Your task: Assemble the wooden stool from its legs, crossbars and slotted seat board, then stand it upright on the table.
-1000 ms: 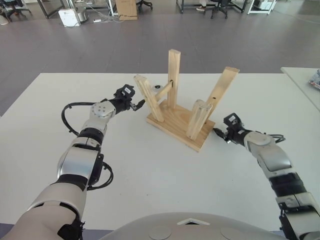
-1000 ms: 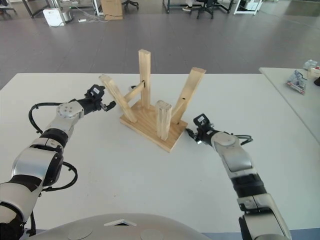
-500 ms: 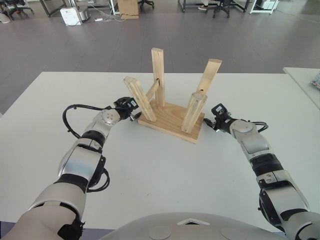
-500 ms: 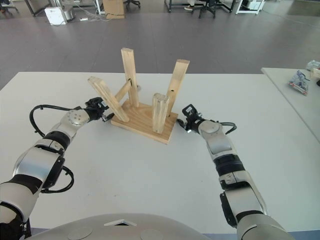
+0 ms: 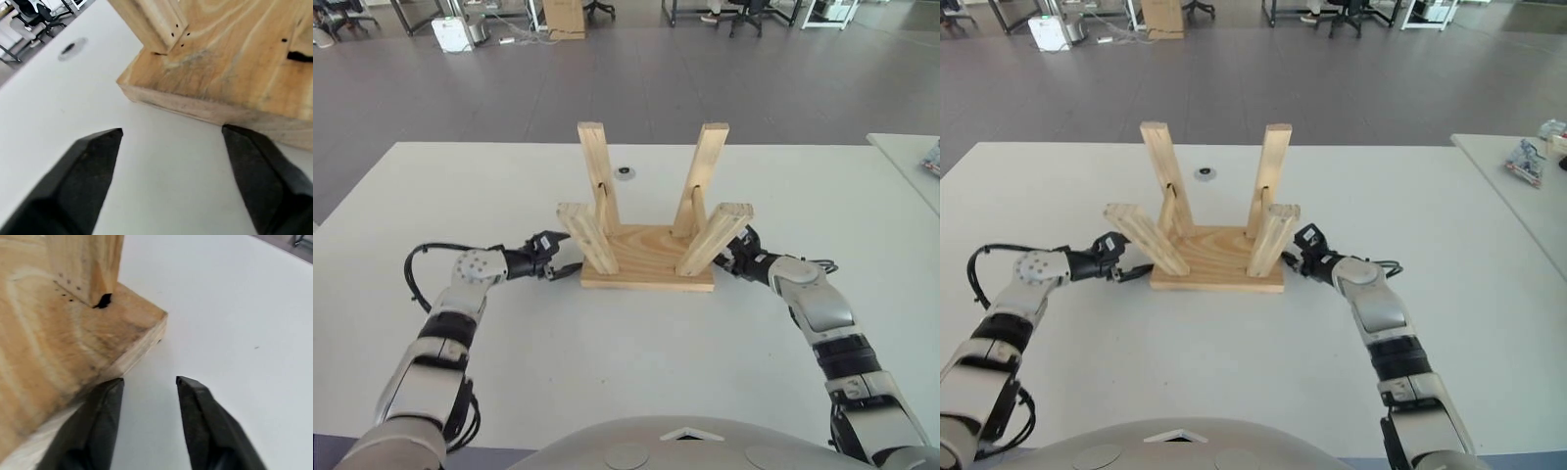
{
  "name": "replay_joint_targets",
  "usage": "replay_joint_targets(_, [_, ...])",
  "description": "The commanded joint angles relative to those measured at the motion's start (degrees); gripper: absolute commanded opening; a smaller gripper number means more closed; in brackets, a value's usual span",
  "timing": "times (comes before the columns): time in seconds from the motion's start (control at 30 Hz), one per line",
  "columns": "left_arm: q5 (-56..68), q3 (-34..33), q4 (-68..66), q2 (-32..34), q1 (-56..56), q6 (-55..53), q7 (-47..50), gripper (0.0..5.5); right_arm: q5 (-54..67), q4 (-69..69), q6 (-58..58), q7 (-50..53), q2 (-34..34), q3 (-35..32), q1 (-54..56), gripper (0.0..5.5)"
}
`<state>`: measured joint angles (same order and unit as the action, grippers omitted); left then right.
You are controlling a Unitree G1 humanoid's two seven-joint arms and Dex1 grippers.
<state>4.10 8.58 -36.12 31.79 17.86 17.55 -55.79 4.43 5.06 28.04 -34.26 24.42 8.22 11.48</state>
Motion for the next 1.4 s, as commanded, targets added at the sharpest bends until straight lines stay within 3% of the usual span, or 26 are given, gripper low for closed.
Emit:
replay_joint_targets(0.03, [1.4, 1.0, 11.3, -1.0, -8.0, -7.1, 0.0, 2.98, 2.5, -4.9, 1.8, -3.3, -0.7, 1.9, -2.3, 1.21])
replay_joint_targets(0.27, [1.2, -2.1, 15.8, 2.4, -14.9, -10.7, 2.7, 1.68, 3.2, -10.4, 4.5, -3.8, 2.7, -0.8, -6.8, 0.00])
replay_joint_targets(0.6, [4.2, -5.2, 17.9, 6.2, -23.4, -9.6, -0.1, 0.02, 7.2, -16.0, 7.0, -8.3, 8.4, -3.2, -13.5, 0.00])
replay_joint_targets(0.9, [4.4, 0.5, 20.1, 3.1, -18.9, -10.9, -2.5, 0.02, 9.9, -18.9, 7.8, -9.9, 8.4, -2.0, -14.7, 0.00])
replay_joint_targets(1.13, [7.8, -0.3, 25.0, 2.1, -20.6, -14.7, -2.3, 0.02, 13.2, -21.7, 9.3, -11.3, 8.5, -3.3, -15.3, 0.00])
replay_joint_targets(1.4, [17.1, -2.4, 42.0, 2.9, -16.5, -29.6, -3.7, 0.02, 25.7, -31.5, 17.9, -17.9, 13.3, -8.8, -9.8, 0.00])
